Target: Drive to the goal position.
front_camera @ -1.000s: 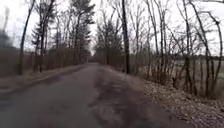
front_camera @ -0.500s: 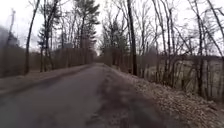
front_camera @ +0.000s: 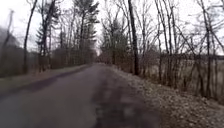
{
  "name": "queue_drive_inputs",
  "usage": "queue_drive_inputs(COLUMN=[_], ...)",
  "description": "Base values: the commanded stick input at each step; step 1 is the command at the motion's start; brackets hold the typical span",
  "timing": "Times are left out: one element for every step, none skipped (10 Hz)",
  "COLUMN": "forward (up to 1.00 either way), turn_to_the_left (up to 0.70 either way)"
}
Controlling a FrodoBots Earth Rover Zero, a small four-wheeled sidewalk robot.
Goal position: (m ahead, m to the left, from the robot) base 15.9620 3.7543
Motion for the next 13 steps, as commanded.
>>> queue_drive_inputs(forward=[0.85, 0.85, 0.85, 0.85, 0.85, 0.85, 0.85, 0.85, 0.85, 0.85, 0.85, 0.85, 0.85], turn_to_the_left=[0.00, 0.28, 0.18, 0.07, 0.00, 0.00, 0.00, 0.00, 0.00, 0.00, 0.00, 0.00, 0.00])
